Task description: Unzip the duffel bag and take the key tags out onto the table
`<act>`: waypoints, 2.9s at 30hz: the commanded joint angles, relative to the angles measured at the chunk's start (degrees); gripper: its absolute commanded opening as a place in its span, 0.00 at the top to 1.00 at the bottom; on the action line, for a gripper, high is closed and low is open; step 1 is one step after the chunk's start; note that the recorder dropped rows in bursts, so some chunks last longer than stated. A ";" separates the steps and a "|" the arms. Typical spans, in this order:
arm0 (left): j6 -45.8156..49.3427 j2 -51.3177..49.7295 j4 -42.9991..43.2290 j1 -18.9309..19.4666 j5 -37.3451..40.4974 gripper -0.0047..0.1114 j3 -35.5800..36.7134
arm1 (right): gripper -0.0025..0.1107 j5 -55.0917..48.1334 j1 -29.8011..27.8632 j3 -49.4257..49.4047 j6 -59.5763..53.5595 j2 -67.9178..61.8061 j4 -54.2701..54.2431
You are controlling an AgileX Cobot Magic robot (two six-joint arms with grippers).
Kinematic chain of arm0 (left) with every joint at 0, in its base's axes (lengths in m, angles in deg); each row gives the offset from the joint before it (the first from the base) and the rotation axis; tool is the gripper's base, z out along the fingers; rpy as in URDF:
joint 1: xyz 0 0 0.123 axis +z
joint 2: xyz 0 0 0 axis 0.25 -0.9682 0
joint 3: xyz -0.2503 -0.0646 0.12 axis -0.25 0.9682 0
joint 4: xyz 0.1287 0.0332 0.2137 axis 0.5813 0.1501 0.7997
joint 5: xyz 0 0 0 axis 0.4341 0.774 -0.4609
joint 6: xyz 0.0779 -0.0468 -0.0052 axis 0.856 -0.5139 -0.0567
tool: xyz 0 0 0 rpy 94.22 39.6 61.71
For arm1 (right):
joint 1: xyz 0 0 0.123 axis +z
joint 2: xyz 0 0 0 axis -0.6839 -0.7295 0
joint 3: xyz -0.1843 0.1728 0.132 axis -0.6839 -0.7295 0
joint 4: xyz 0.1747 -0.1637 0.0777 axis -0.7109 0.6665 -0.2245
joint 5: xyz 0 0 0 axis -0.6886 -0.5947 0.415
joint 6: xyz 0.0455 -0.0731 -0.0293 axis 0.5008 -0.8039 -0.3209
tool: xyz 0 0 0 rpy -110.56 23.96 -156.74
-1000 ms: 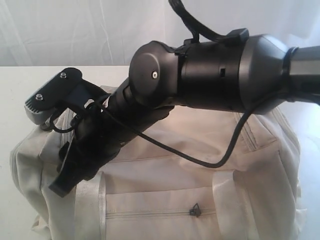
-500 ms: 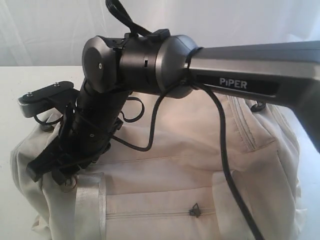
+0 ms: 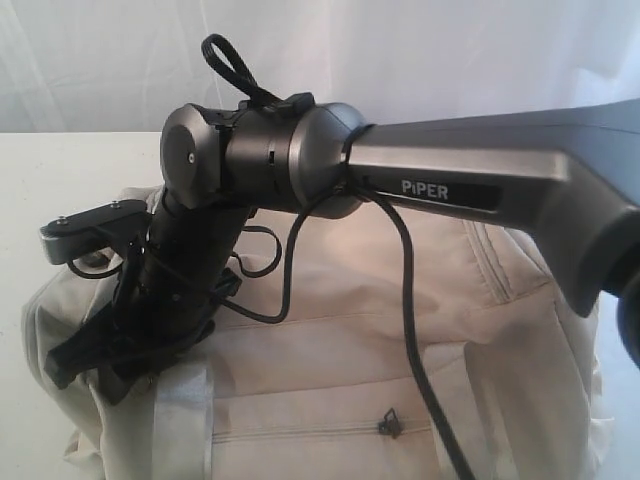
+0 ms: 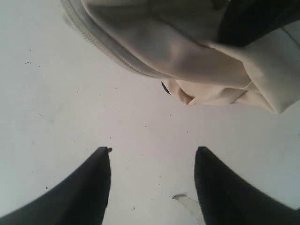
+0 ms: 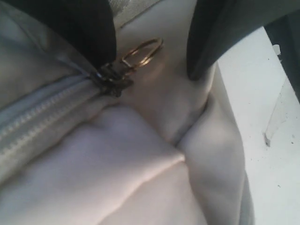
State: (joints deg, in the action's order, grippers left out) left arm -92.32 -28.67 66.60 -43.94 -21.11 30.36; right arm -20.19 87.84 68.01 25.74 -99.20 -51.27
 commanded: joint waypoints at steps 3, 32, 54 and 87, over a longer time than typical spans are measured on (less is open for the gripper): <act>0.00 0.47 0.24 0.10 0.29 0.47 0.41 | 0.66 -0.07 0.20 0.40 -0.14 0.17 -1.32; 0.00 0.47 0.24 0.10 0.19 0.47 0.41 | 0.89 -2.45 0.20 1.80 -0.24 1.28 3.68; 0.00 0.47 0.24 0.10 0.19 0.47 0.41 | 0.65 -1.15 0.20 1.80 -0.24 -1.71 2.36; 0.00 0.47 0.24 0.10 -0.27 0.47 0.41 | 0.98 -5.00 0.20 5.22 0.32 4.11 12.58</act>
State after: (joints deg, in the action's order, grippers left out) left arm -92.32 -28.67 66.60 -43.94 -21.54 30.36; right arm -26.68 87.84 72.71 25.97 -96.01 -41.85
